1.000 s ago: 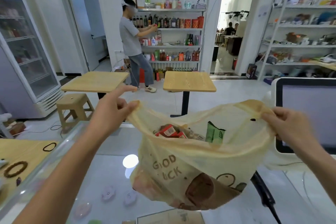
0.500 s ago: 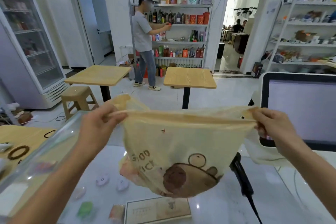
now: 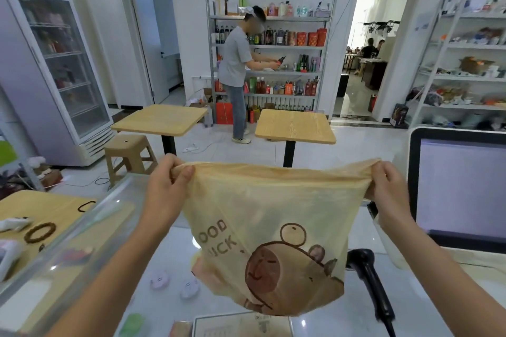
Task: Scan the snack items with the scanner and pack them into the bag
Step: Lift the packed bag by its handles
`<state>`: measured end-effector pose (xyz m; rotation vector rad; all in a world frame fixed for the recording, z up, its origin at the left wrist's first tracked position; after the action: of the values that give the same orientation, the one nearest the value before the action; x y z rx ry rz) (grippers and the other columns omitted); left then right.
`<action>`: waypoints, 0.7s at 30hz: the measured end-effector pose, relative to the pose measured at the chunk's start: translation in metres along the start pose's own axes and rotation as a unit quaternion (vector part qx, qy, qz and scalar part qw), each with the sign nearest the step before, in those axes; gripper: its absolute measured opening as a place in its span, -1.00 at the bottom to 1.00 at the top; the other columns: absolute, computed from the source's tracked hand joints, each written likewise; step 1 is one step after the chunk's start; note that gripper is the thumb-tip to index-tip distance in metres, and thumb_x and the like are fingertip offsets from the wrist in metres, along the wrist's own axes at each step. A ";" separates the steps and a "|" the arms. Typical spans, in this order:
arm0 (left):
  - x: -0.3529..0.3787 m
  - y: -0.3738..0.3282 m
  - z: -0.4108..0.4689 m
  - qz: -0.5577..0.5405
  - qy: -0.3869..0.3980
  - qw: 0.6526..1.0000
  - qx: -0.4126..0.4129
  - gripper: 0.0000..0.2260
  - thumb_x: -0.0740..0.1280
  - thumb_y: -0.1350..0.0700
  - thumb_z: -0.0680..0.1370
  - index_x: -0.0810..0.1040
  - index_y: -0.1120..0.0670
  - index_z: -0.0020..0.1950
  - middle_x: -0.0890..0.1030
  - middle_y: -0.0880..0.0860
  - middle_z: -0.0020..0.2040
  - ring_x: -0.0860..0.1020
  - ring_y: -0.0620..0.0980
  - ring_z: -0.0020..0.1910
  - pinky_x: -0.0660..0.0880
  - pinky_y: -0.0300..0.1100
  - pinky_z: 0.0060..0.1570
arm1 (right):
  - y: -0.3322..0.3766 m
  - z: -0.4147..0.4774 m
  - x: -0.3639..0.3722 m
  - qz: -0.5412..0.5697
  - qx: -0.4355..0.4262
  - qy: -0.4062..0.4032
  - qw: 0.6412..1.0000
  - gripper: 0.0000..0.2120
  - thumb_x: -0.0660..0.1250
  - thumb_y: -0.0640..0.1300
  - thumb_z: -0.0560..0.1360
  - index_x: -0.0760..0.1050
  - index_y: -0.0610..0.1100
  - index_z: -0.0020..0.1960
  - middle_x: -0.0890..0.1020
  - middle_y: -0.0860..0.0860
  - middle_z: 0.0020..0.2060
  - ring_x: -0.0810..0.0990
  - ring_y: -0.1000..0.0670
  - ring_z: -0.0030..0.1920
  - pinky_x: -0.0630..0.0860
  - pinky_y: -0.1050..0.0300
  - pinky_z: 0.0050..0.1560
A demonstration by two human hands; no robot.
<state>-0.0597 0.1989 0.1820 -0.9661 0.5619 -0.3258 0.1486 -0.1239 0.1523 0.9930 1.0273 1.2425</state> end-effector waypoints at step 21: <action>0.074 0.118 0.017 0.007 0.138 0.955 -0.262 -0.82 0.39 0.36 0.37 0.55 0.08 -0.26 0.56 0.18 0.09 0.57 0.18 -0.06 0.53 -0.04 -0.12 | -0.135 -0.003 0.027 -0.406 0.181 0.081 0.892 -0.72 0.29 -0.02 0.52 0.52 -0.26 -0.15 0.58 -0.11 -0.27 0.49 -0.08 -0.28 0.34 0.14 -0.35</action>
<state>0.0120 0.2363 0.0678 -1.4392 0.9400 -0.3071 0.1803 -0.1063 0.0199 0.6050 1.6286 0.4420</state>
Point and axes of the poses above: each hand's wrist, its own z-axis towards the middle knuckle, its own x-axis out of the palm, y = z × x, the point moved 5 cm from there along z, towards the middle knuckle
